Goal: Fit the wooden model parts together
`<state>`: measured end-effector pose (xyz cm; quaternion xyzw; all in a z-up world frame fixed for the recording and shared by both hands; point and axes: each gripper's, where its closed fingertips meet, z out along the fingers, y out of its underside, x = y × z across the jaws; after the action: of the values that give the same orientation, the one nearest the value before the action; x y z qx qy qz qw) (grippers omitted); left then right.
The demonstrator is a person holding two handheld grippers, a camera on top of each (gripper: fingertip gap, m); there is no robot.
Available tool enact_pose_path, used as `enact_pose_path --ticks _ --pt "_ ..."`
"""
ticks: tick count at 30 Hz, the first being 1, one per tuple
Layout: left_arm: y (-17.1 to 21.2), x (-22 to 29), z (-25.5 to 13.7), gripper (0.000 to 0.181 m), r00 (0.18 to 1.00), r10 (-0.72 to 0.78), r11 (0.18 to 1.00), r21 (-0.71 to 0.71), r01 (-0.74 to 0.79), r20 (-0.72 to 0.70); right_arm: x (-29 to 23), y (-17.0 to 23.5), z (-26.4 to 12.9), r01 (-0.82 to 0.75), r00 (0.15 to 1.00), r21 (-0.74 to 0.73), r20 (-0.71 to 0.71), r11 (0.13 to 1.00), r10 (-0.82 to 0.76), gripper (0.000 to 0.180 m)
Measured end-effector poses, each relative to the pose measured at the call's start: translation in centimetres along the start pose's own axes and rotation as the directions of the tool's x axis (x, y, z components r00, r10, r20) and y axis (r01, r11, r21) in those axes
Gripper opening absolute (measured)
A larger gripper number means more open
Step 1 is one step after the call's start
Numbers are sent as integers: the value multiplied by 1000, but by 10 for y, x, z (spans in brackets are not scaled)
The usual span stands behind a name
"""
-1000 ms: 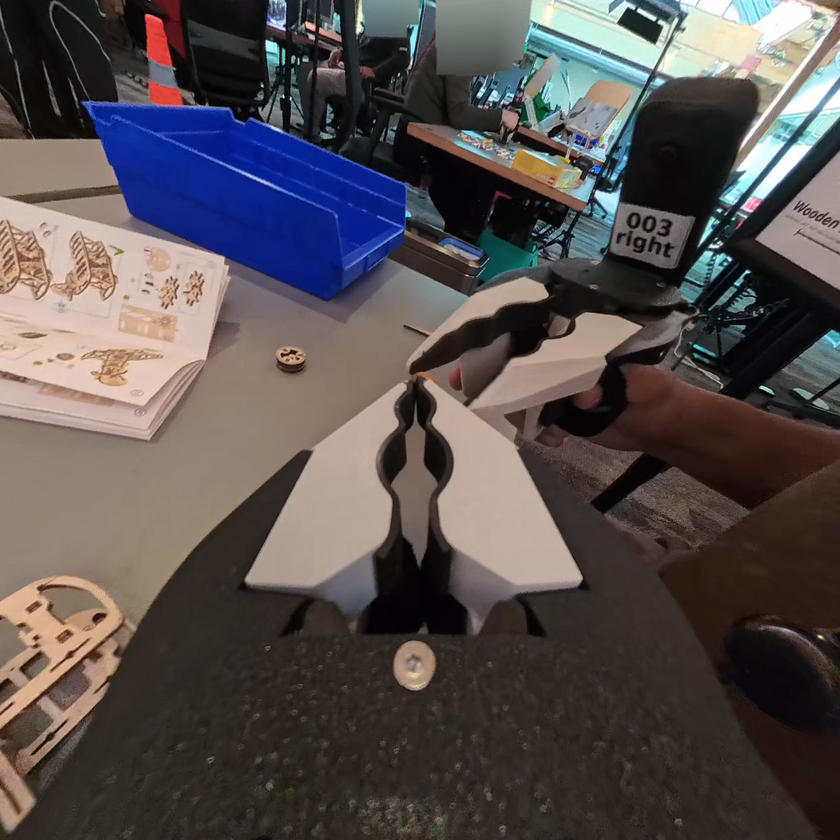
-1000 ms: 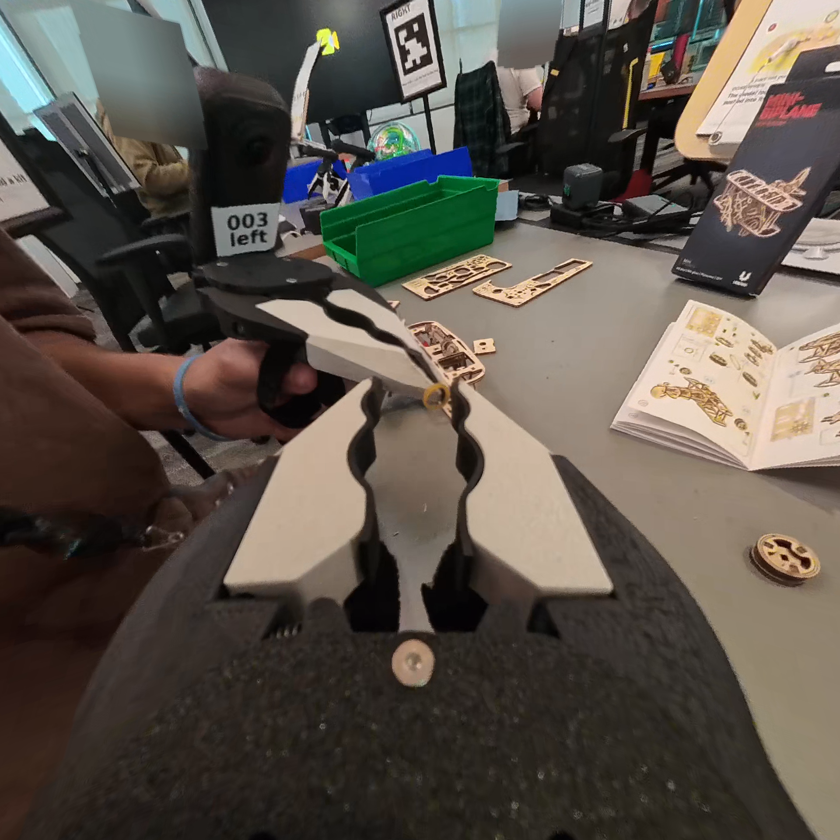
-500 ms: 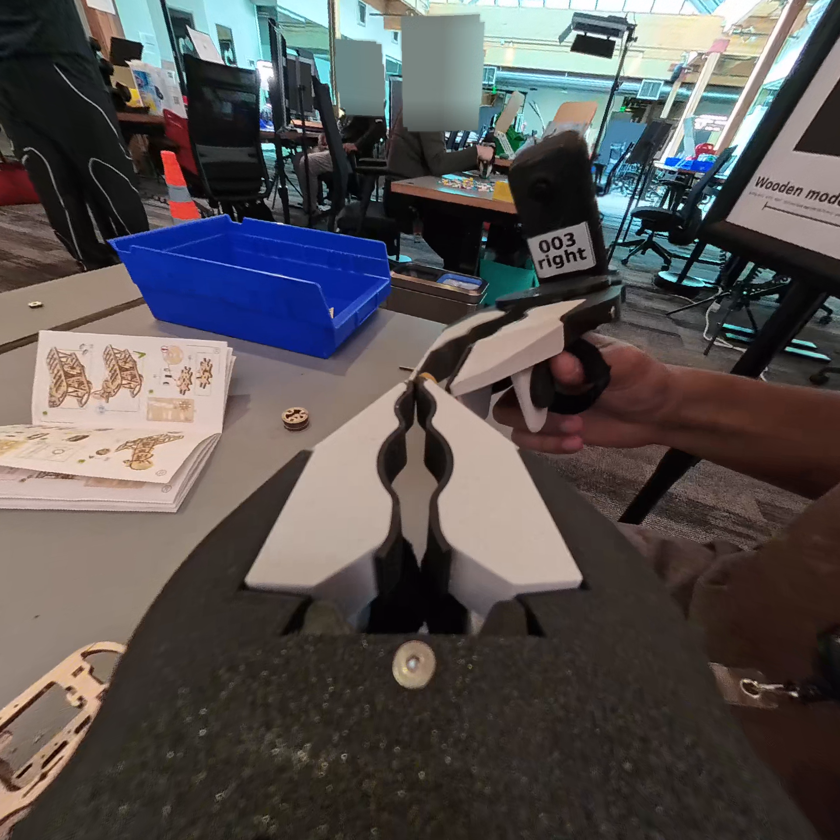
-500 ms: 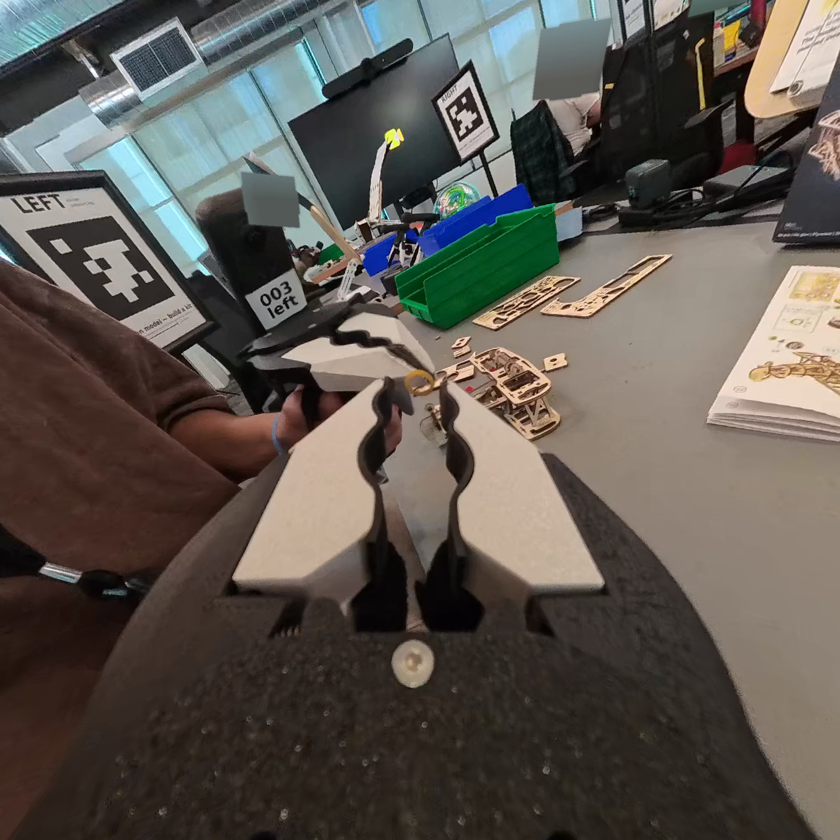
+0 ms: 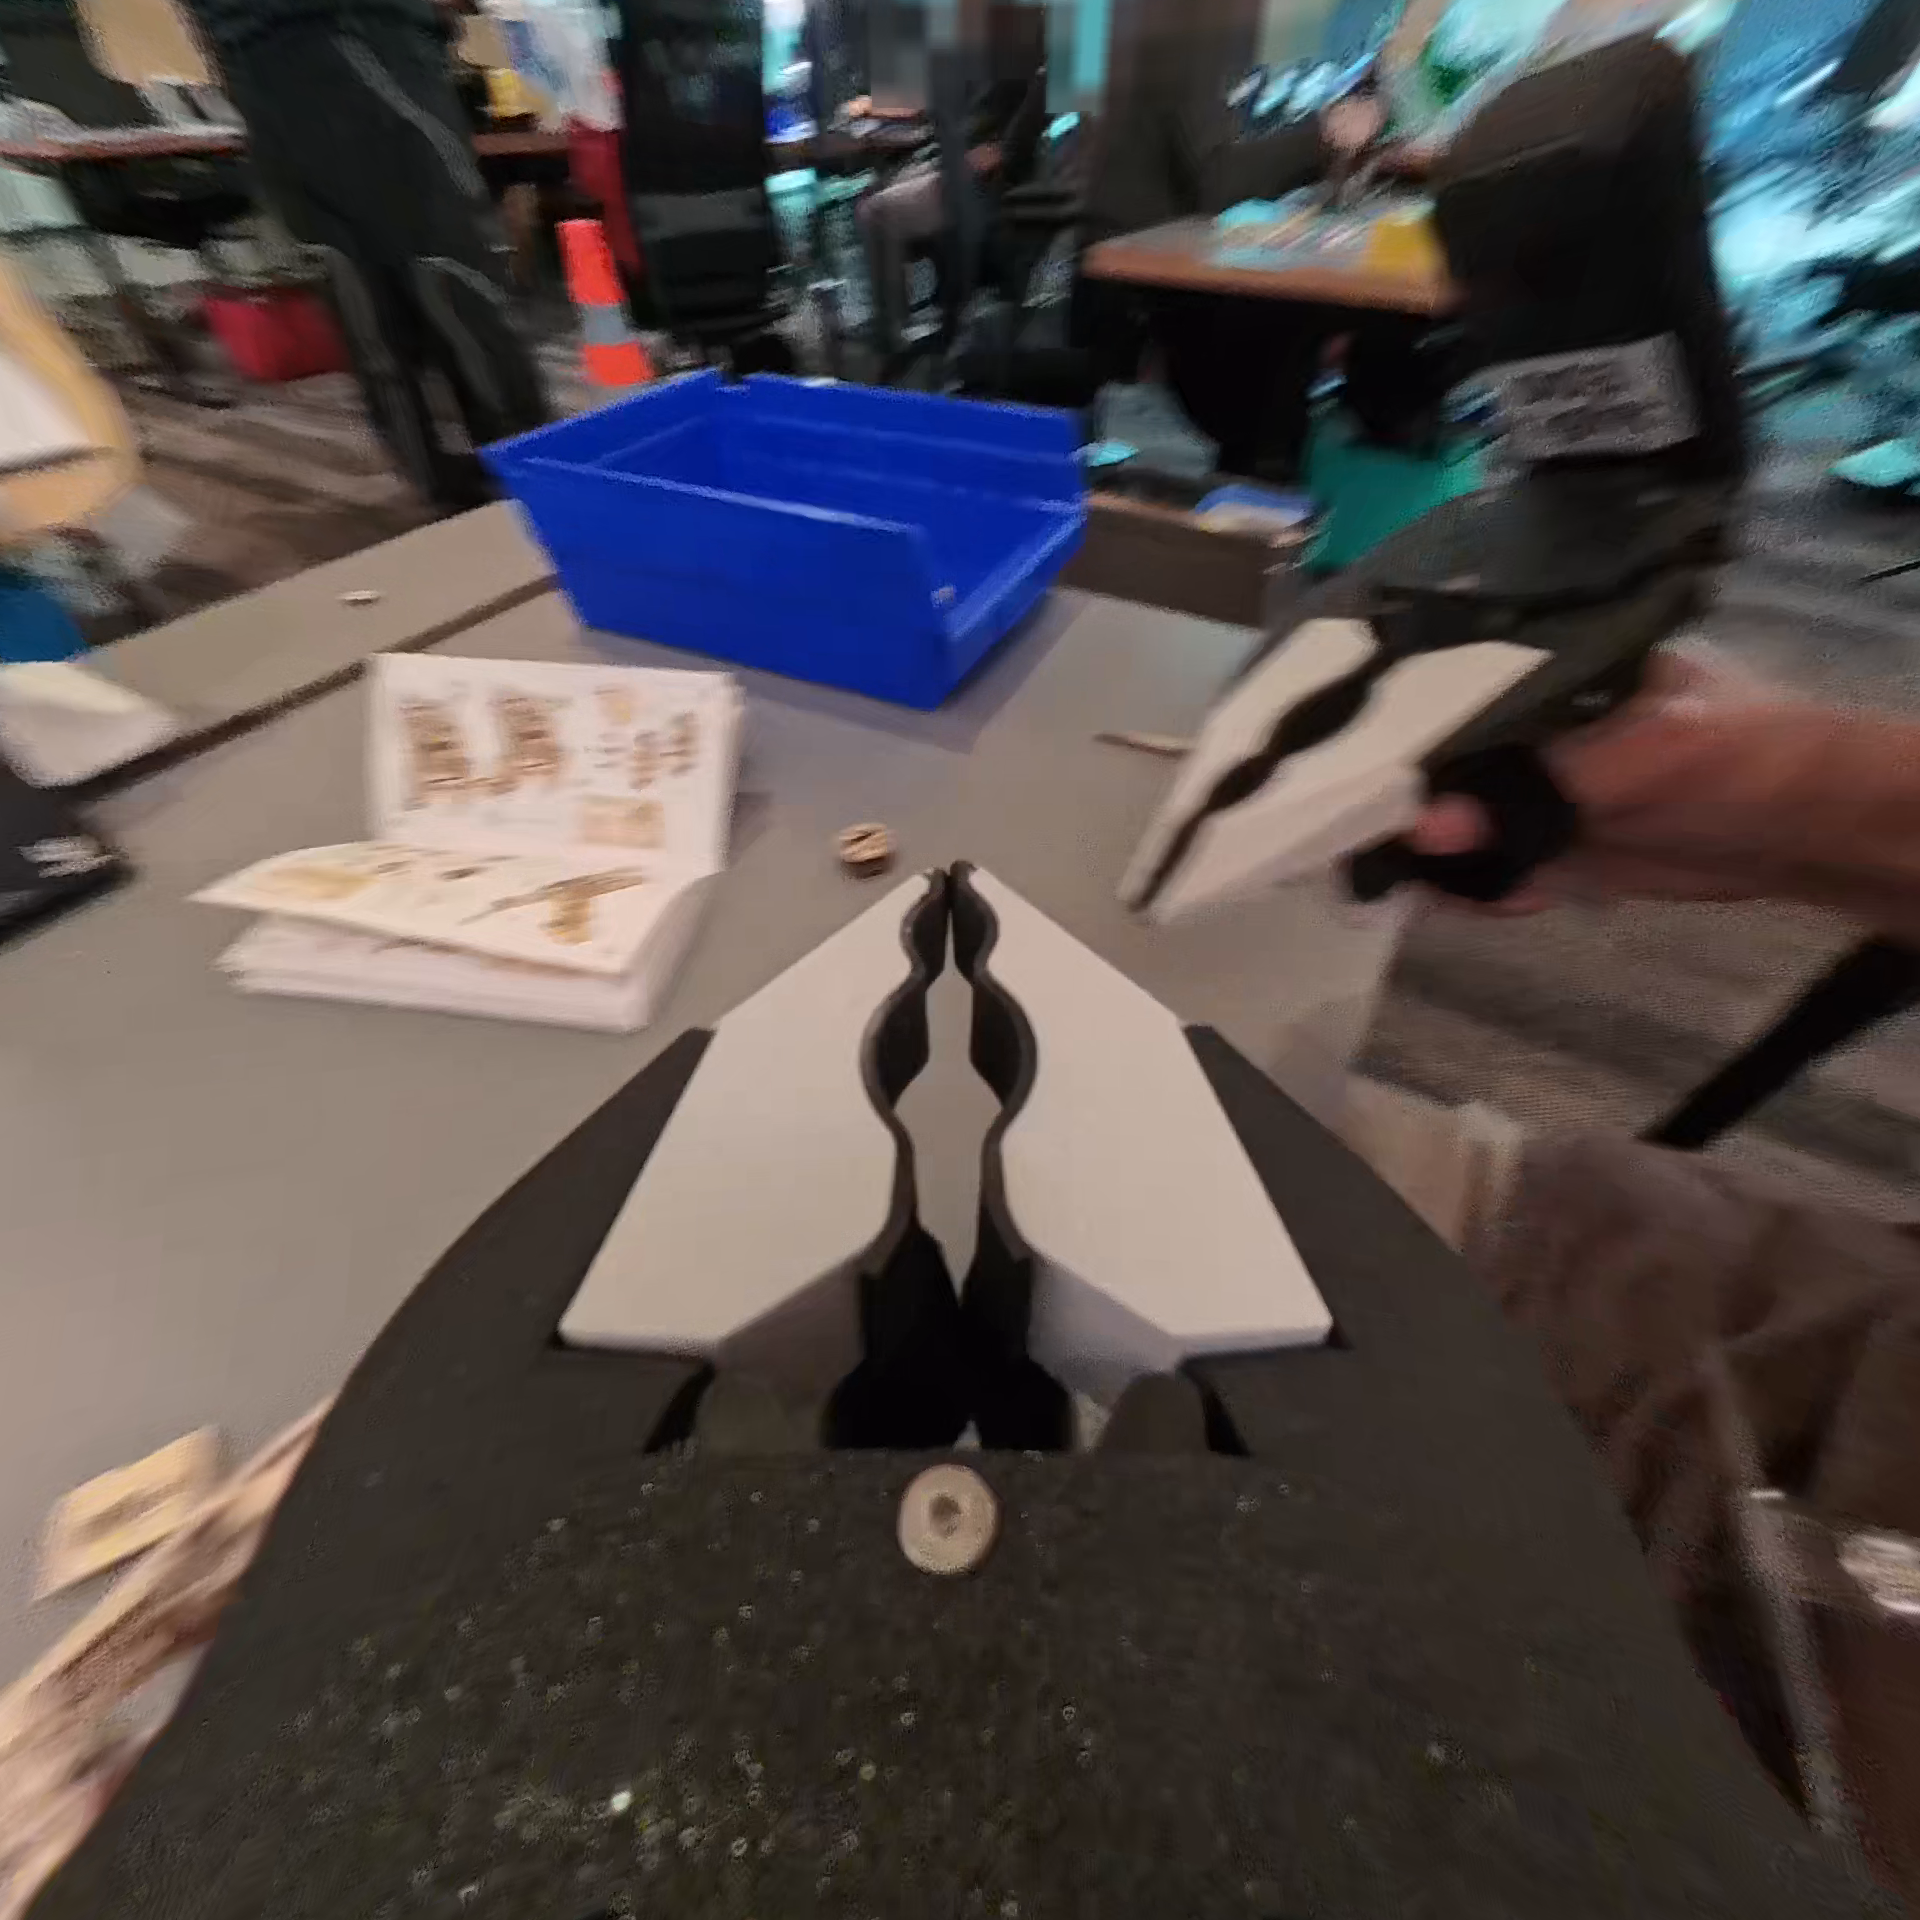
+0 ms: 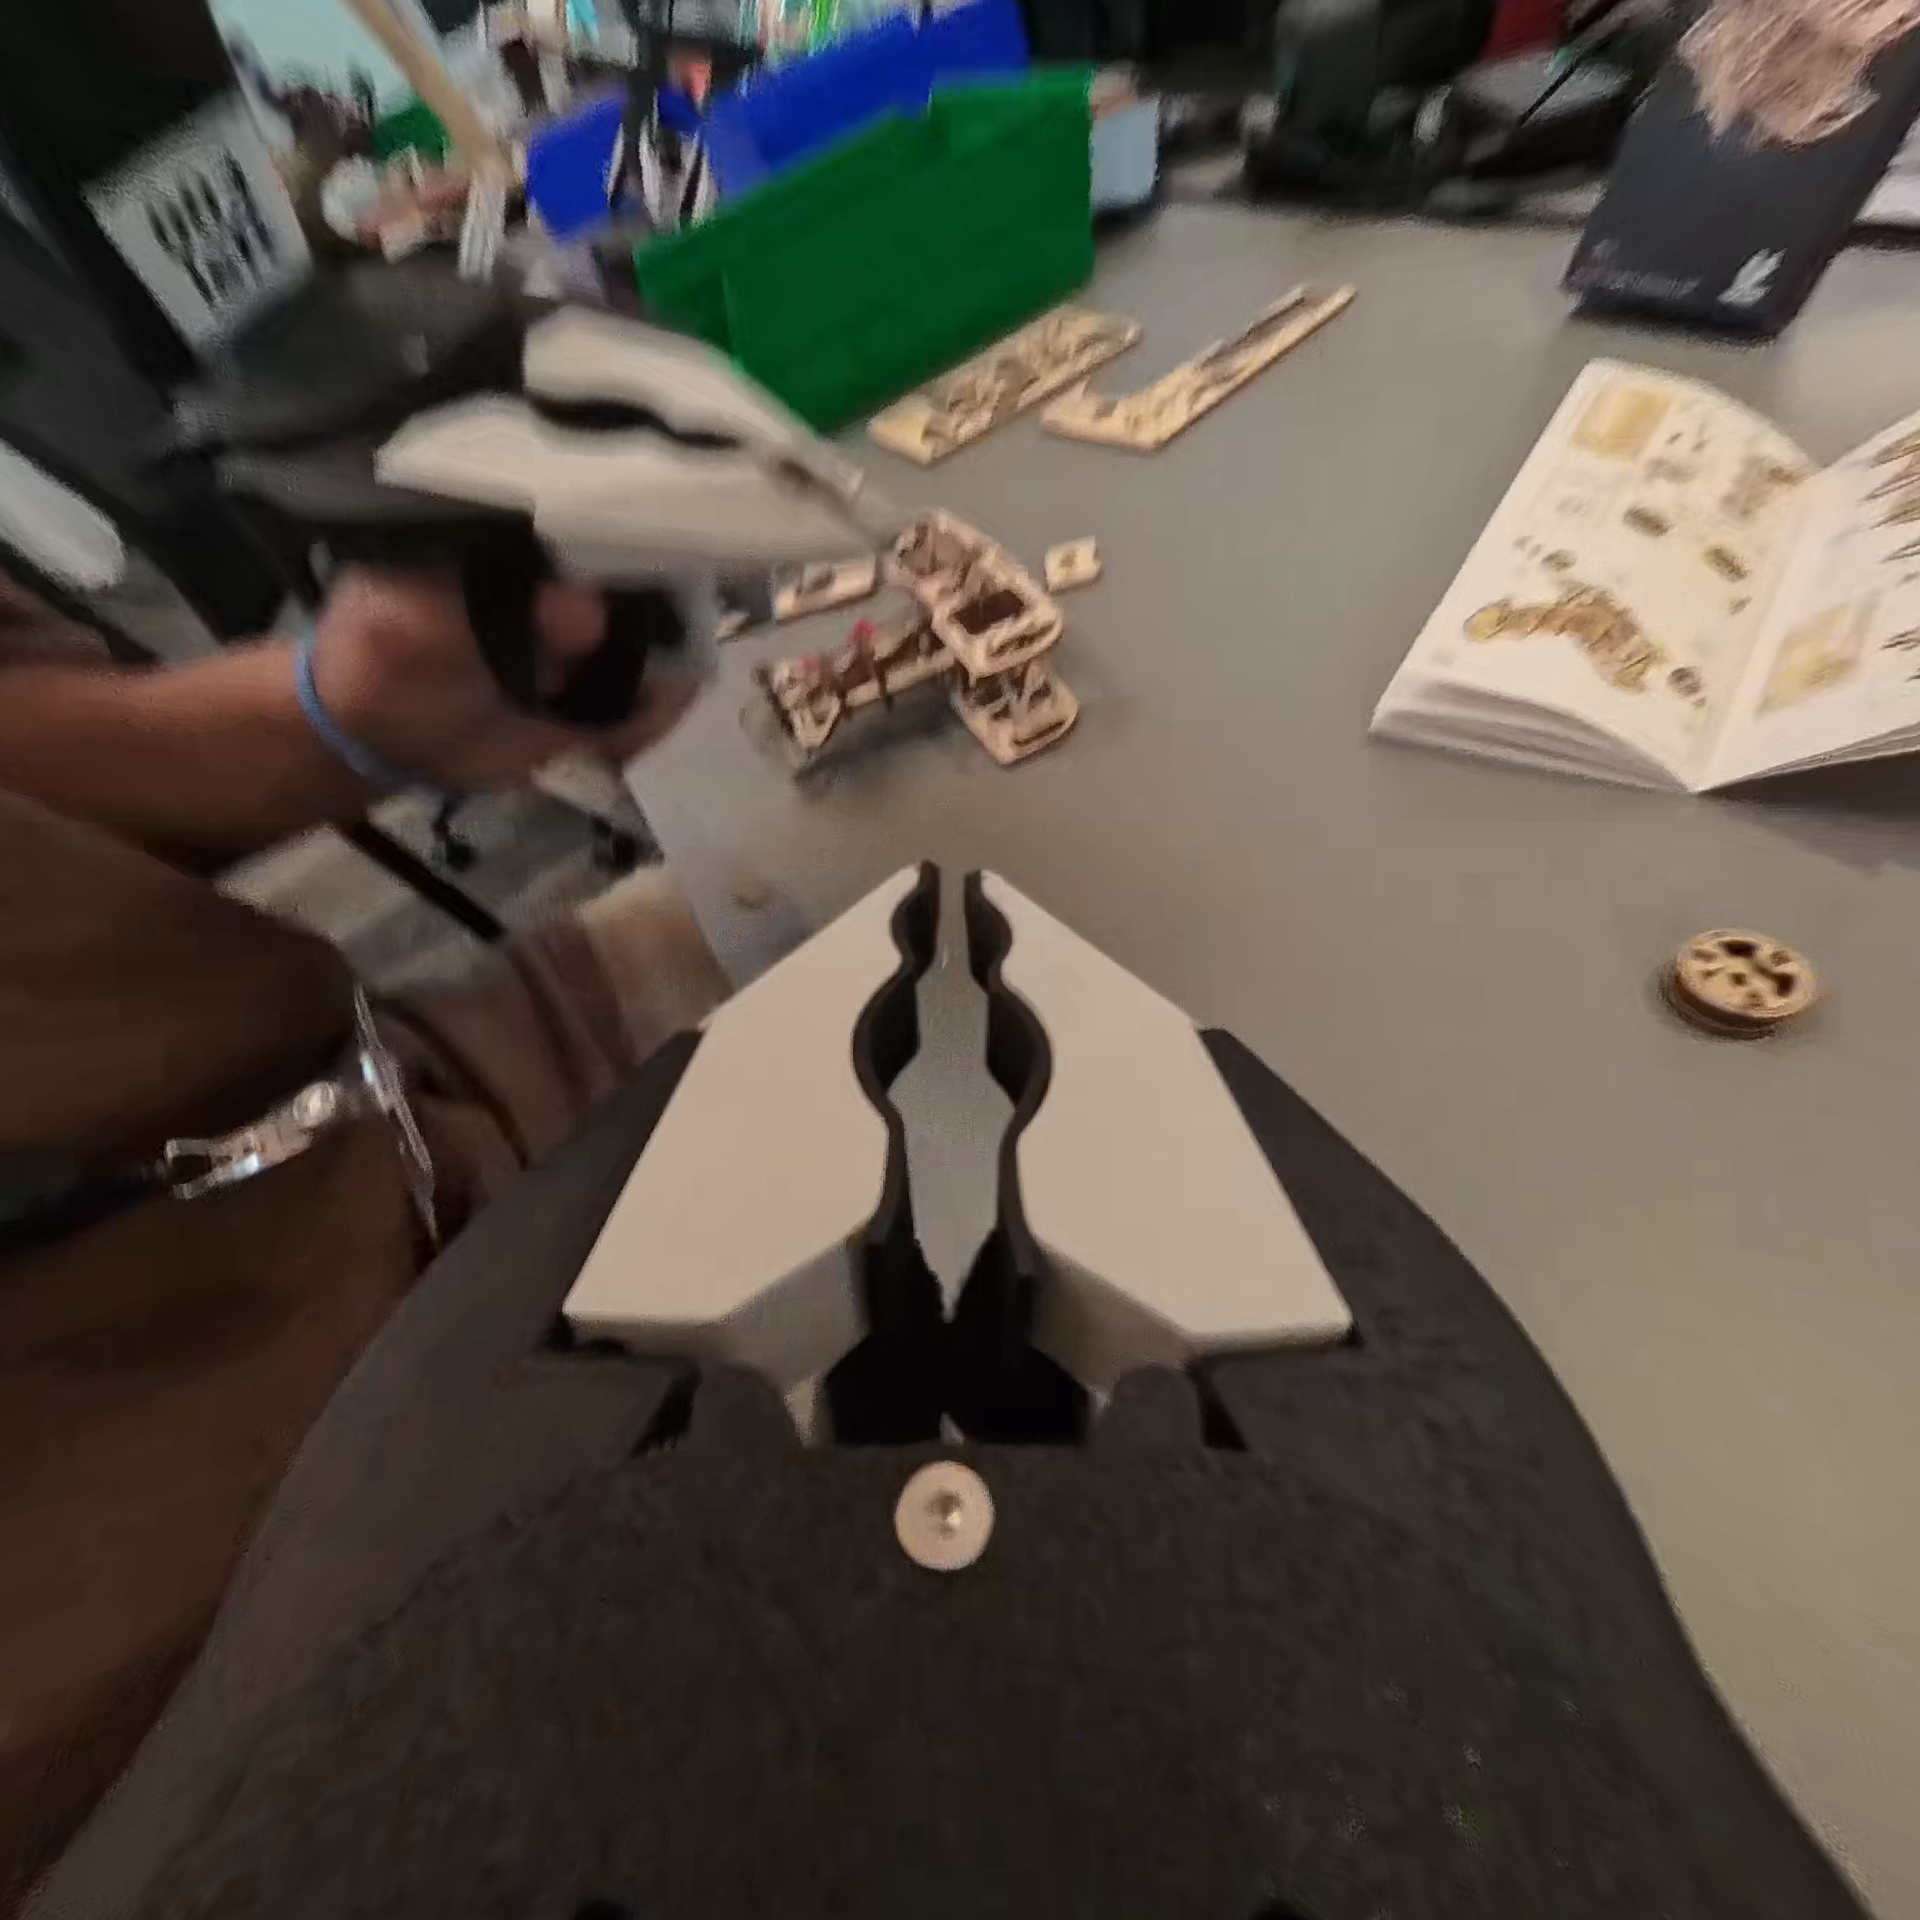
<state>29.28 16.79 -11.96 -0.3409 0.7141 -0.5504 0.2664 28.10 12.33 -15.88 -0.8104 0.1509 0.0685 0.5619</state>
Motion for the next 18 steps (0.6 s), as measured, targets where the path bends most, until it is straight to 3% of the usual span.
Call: enact_pose_path --ticks 4,6,8,10,14,18 --pt "-7 -48 -51 1 983 48 998 -55 -39 176 -16 27 20 101 995 -118 36 988 -97 6" --pt "11 -68 -89 10 972 22 987 -161 17 233 -22 31 30 94 994 -124 61 988 -87 6" --pt "36 -70 -122 22 974 -39 965 -245 94 221 -28 35 37 37 994 -124 108 992 -23 7" --pt "68 -54 -138 23 982 -78 924 -357 135 171 -32 40 45 -18 990 -141 138 990 38 9" --pt "109 -23 -130 23 991 38 877 -480 28 128 -34 41 58 2 991 -150 134 989 18 13" --pt "110 -16 -112 21 986 -7 884 -459 83 164 -44 52 93 137 985 -214 135 967 -110 23"
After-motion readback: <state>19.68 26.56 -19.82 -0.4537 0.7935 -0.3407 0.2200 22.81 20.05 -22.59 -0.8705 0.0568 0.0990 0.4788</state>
